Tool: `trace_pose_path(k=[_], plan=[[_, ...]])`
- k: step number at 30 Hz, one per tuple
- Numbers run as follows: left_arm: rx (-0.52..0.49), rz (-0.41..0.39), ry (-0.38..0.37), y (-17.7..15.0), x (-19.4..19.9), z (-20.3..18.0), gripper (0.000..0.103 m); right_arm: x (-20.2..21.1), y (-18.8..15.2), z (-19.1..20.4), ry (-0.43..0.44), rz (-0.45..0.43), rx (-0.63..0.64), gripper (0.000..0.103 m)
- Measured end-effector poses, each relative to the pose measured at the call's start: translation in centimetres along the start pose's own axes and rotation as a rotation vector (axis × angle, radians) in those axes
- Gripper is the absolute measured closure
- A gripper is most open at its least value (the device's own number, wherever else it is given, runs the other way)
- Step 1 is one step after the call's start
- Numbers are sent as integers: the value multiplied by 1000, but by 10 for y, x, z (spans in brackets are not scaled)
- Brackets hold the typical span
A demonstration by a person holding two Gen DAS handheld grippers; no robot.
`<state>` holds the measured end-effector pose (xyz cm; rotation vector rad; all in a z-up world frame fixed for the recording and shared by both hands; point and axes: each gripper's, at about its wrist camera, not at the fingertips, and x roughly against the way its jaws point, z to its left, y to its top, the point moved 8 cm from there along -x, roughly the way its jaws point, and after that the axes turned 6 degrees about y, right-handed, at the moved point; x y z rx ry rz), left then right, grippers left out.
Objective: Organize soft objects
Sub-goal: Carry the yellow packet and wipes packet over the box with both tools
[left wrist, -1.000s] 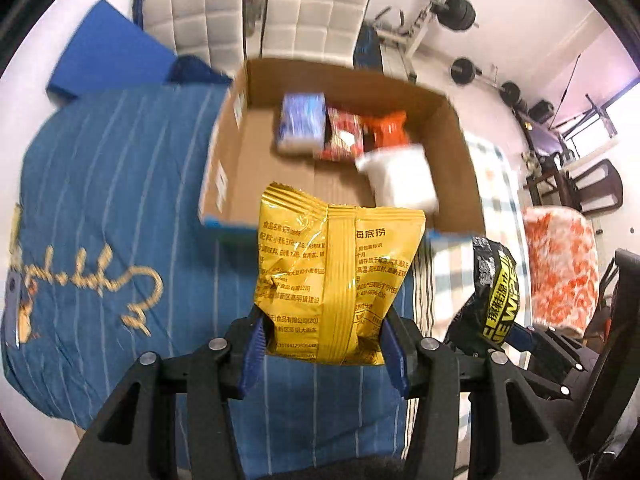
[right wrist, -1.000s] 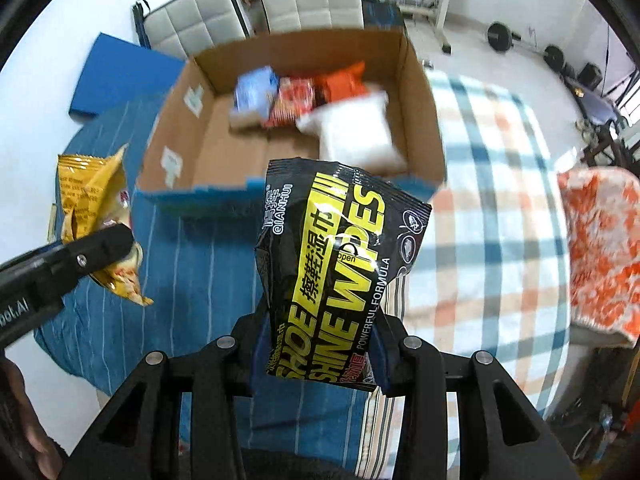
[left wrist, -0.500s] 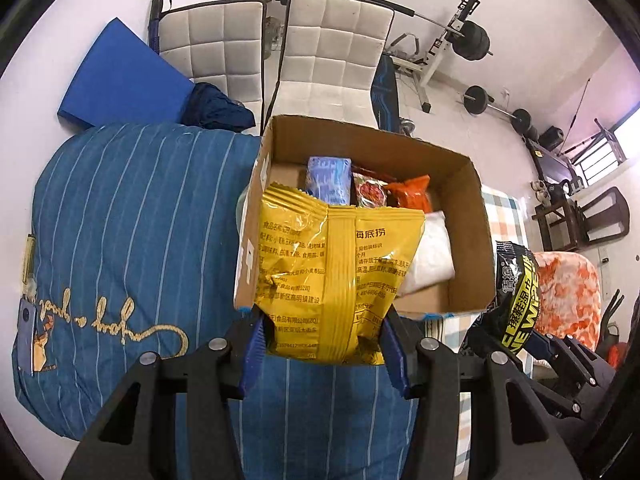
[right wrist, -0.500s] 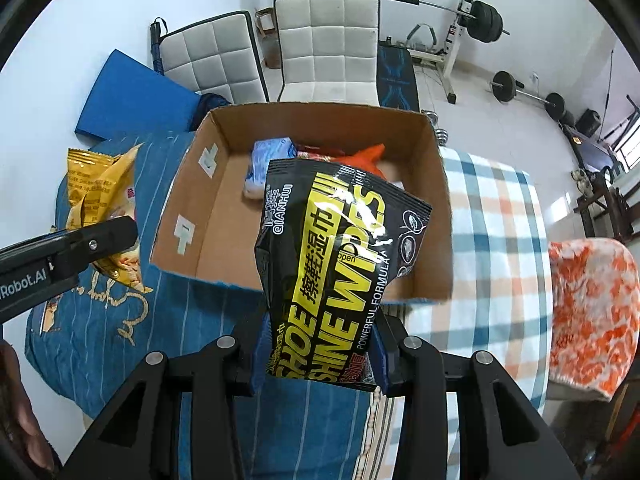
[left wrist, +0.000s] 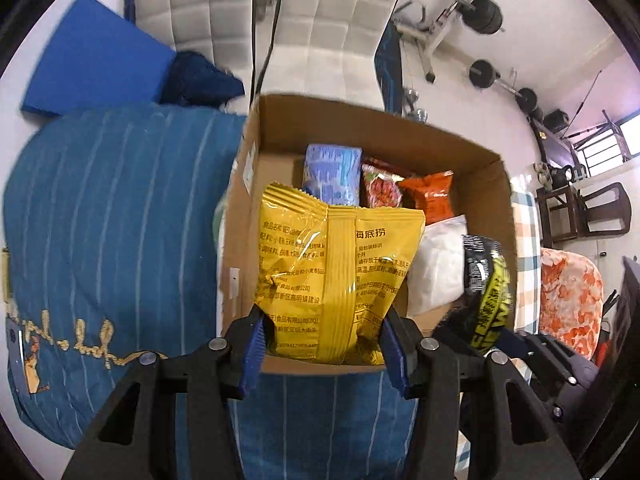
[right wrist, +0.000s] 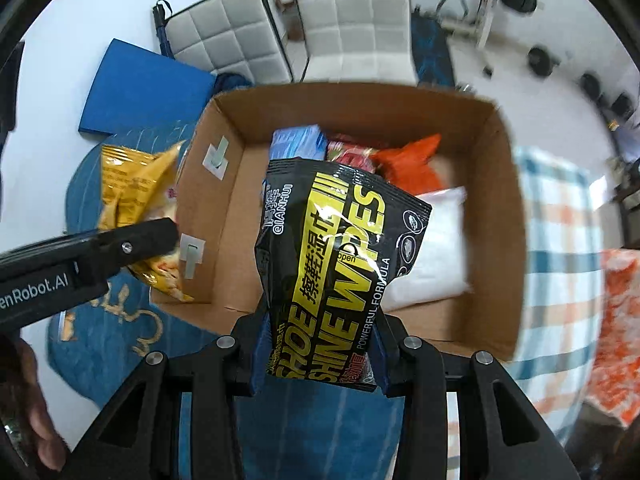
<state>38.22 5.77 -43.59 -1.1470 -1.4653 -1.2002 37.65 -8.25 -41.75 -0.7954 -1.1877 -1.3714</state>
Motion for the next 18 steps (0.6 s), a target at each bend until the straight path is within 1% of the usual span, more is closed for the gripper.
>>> trace_pose_path(k=[3,4,8,11,15,18], plan=[[5,72,-11,7,-23,2,56,-27,4,-8,60,62,-37,60],[10,94,-17,8,-31,2,56,-33,5,-10,80,71,-52,60],[15,208,-43,11,-64,3,56,-51,13,-9,108,104,-36,59],[7,280,-34,13,-87,2,56,-69,16,-10,128,155,-38,59],[-1,352,-23,10,-111,0,56,-93,15,-14,106,213,-29,59],[-16,377,0,7,-123,-1,56,-103,13,-15,95,240,-27,59]])
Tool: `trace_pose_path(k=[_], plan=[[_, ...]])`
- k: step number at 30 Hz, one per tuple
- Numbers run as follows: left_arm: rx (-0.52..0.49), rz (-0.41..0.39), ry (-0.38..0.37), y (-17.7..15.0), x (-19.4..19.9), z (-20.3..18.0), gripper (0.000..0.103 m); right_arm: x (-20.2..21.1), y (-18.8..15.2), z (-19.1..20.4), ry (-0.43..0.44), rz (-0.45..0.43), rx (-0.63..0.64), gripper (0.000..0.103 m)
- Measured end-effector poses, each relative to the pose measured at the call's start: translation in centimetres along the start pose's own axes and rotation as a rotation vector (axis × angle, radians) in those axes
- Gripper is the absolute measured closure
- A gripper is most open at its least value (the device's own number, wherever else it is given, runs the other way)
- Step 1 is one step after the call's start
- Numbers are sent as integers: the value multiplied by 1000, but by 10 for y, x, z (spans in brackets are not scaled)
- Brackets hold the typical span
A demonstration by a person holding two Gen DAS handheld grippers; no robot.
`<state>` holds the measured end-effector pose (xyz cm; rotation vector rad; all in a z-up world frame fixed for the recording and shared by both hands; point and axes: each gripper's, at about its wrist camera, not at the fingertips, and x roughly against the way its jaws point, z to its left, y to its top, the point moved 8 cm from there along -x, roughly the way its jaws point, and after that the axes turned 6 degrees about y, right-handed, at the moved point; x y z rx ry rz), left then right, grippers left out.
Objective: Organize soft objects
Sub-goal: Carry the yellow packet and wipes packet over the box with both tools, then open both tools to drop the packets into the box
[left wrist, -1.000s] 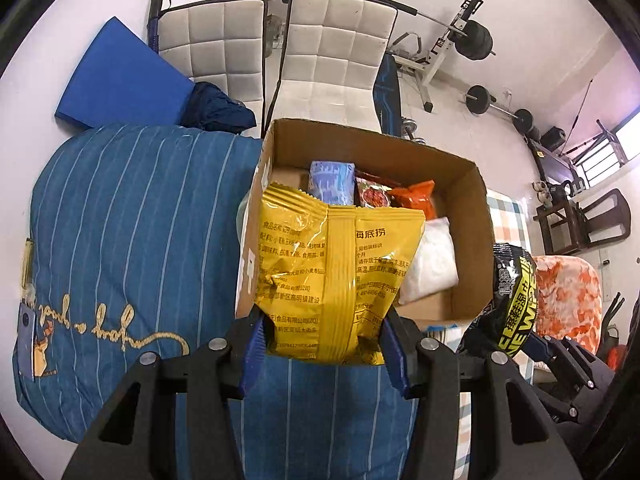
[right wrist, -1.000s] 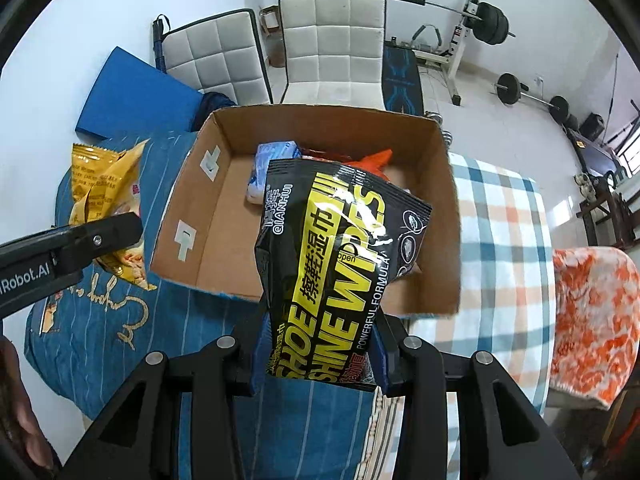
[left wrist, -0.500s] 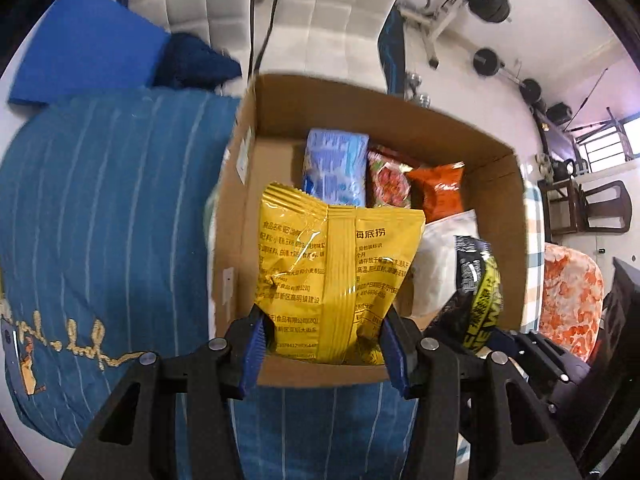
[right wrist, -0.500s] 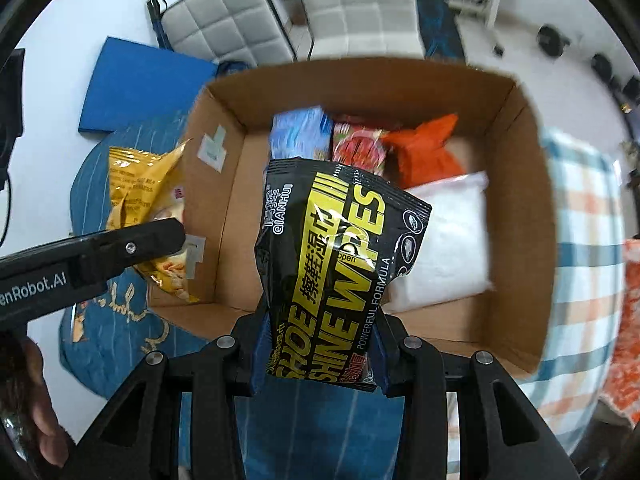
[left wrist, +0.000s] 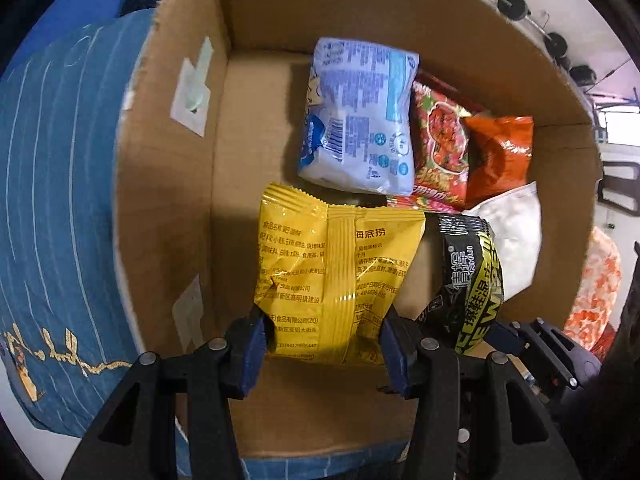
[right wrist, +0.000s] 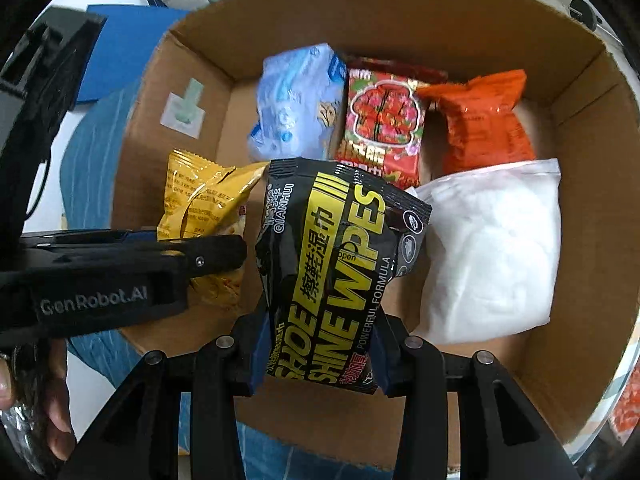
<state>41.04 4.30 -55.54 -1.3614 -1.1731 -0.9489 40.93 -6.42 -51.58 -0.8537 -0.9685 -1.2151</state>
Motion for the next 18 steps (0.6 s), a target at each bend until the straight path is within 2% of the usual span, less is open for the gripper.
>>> trace_pose_path(k=[16,18], plan=[[9,37,33,-4,-8,-7,55,-13,10,-7,-71,37,-1,50],[16,38,37,-6,-6,-8,50,-11,10,-10,-82,33,-9,47]])
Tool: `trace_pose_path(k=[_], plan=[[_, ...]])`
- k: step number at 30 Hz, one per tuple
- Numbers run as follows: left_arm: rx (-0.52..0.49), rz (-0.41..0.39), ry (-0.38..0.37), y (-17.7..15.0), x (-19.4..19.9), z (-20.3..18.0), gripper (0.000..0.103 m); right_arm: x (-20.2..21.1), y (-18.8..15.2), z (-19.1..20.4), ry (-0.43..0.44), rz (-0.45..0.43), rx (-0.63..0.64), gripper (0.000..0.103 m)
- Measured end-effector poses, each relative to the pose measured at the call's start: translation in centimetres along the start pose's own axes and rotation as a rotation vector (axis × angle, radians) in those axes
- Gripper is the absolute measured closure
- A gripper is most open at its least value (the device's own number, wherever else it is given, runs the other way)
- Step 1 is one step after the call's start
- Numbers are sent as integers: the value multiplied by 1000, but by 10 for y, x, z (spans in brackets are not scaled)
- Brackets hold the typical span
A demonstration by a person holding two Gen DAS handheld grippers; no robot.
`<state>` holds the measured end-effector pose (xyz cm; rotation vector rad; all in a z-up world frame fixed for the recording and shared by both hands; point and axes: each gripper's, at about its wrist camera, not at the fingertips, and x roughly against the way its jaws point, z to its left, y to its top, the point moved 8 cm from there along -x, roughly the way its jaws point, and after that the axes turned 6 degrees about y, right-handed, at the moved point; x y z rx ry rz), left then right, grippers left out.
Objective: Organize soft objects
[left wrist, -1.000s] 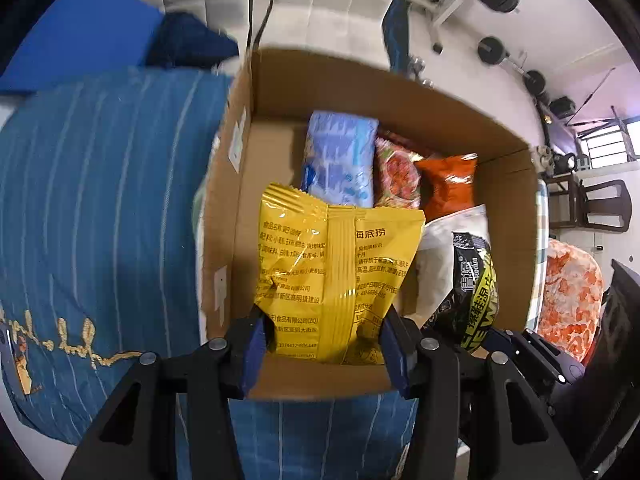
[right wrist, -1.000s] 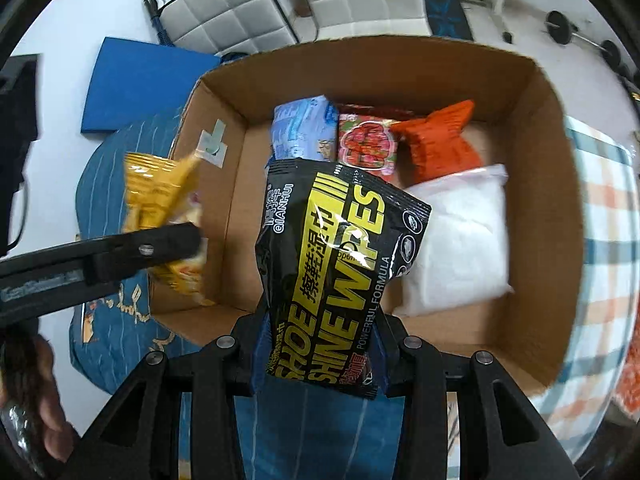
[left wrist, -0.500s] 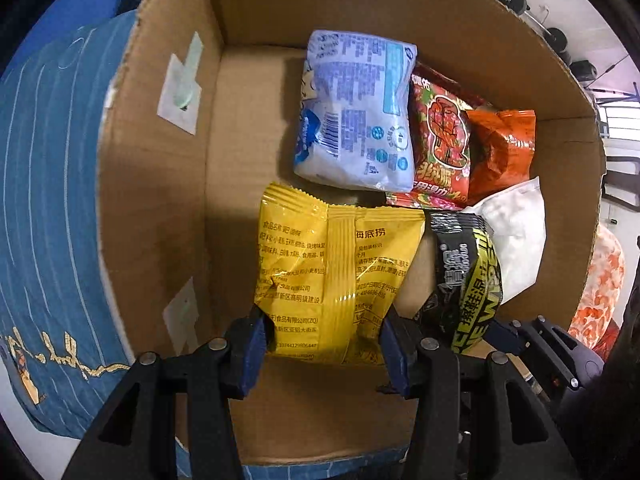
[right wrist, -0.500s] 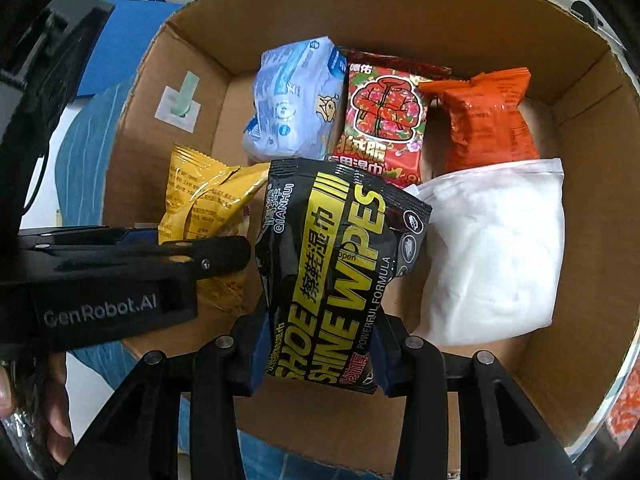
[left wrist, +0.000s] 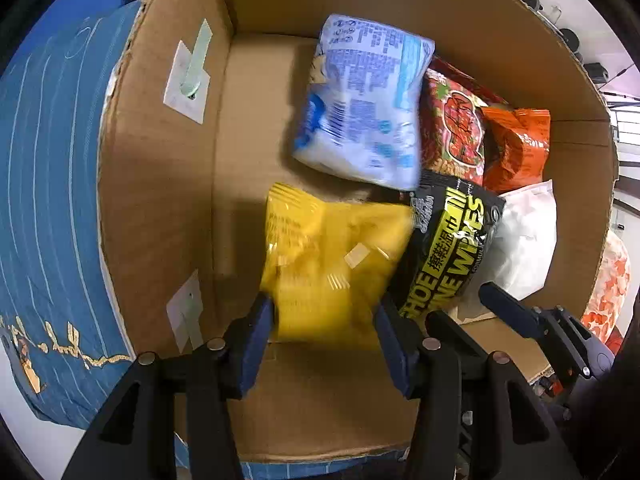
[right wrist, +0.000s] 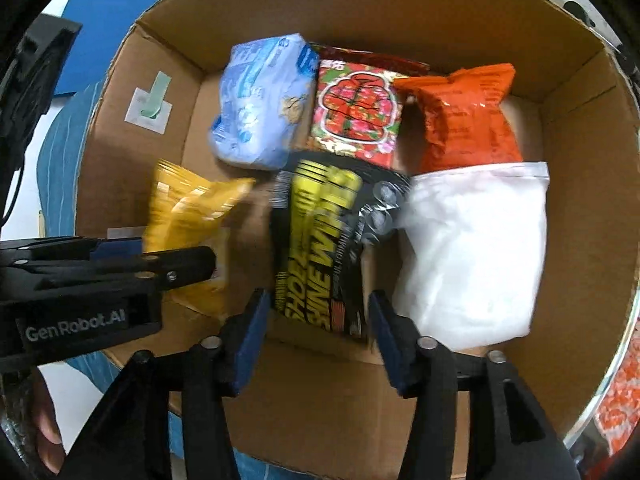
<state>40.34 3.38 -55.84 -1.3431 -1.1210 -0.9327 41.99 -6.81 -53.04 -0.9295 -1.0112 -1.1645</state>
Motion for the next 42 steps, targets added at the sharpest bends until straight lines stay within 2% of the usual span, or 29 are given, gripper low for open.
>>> trace_pose_path(k=[6,7,9,11,13,15,16,19,23,30,42], plan=[[-23,-12,11,0,15,-6,42,8,-3,-10,9,-8,-41,45],[-28,-22,16,-1,19,-6,38,11,-4,-14,6,-11,-46,42],[-33,-51,31,1,29,-13,20,17,-7,-17,4,-25,-61,34],[-34,-83,52,-1,38,-14,15,26,-11,-24,-7,-41,-80,26],[-28,-132,71,-2,51,-14,12,34,-17,-29,-18,-64,-83,22],[-20,-178,88,-7,63,-15,2,45,-22,-34,-51,-92,-83,21],[-18,-194,95,-9,68,-16,1,51,-23,-36,-63,-110,-82,20],[-19,-261,118,-15,86,-18,1,68,-28,-34,-86,-148,-87,8],[-16,-325,118,-19,100,-13,0,93,-33,-36,-112,-206,-99,0],[-44,-383,169,-29,105,-18,0,115,-41,-40,-174,-242,-100,0],[-55,-457,144,-47,129,-30,0,137,-60,-43,-151,-281,-140,0]])
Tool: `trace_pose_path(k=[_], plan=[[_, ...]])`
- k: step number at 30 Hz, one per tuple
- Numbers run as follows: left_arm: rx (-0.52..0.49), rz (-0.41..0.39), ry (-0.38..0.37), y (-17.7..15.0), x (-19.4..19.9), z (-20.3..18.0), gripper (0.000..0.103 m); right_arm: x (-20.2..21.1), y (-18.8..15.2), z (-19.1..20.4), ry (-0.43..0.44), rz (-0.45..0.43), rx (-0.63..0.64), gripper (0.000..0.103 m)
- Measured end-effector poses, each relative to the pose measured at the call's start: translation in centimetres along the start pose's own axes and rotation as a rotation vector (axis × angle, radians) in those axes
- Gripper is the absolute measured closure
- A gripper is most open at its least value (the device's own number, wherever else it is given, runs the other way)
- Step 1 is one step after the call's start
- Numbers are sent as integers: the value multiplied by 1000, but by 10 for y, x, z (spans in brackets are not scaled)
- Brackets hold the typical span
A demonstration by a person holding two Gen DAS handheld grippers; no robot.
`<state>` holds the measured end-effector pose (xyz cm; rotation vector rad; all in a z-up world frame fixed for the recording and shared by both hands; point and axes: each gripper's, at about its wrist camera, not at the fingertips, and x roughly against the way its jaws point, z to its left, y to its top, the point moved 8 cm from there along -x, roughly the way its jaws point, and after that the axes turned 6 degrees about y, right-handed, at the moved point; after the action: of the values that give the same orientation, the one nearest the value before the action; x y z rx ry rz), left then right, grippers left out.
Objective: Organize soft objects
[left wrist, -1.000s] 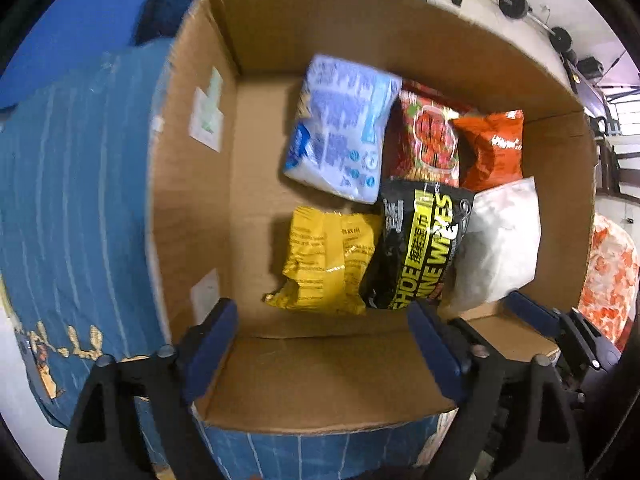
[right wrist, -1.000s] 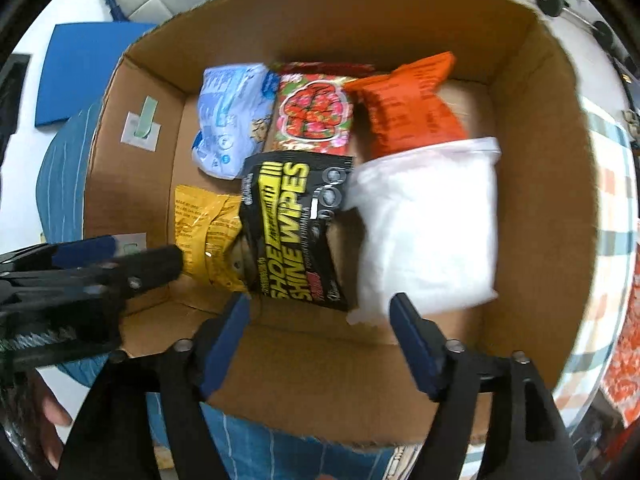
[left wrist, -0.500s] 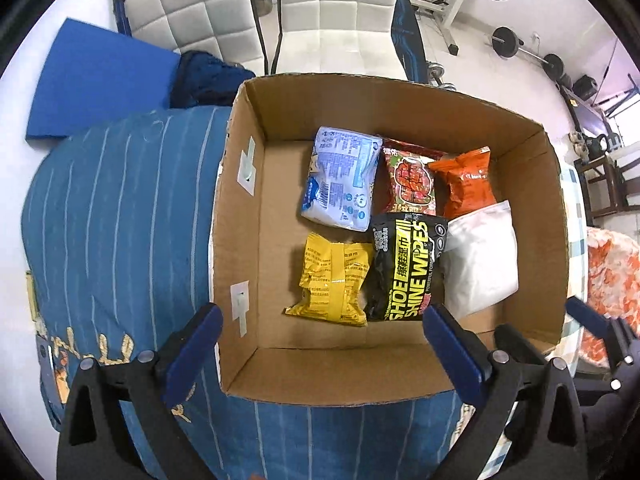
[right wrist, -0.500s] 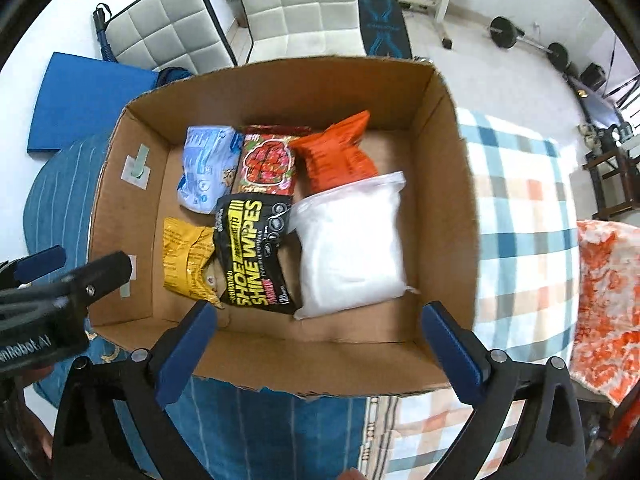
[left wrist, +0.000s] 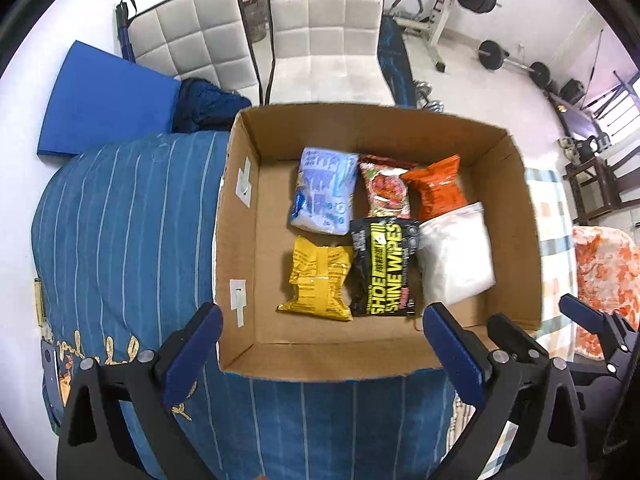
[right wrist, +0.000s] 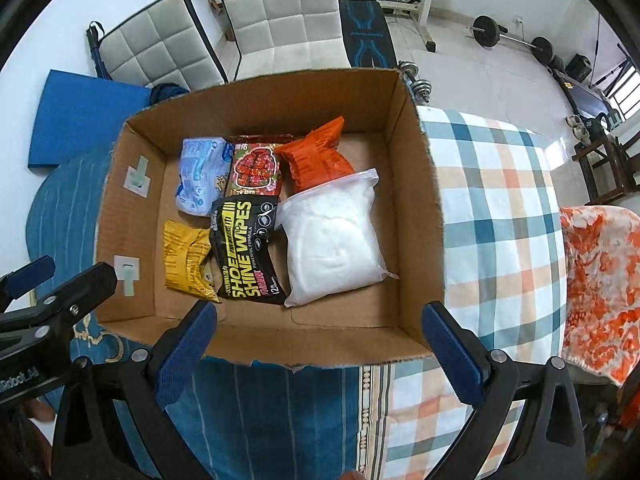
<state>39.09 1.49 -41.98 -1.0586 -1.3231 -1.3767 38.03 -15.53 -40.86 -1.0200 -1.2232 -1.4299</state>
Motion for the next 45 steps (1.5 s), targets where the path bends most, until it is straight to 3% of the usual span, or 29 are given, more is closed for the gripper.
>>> trace_pose_path(k=[10,22,35,45], plan=[[13,-185,-7,-25,96,1,0,85,-28,-5,13,-133,-22,0],[18,-319,-27,-69,207,9,0,222,-86,-1,51,-303,-13,0],[45,-395,-29,-105,273,15,0,295,-137,14,90,-323,52,0],[48,-418,-19,-115,285,17,0,317,-136,9,45,-373,42,0]])
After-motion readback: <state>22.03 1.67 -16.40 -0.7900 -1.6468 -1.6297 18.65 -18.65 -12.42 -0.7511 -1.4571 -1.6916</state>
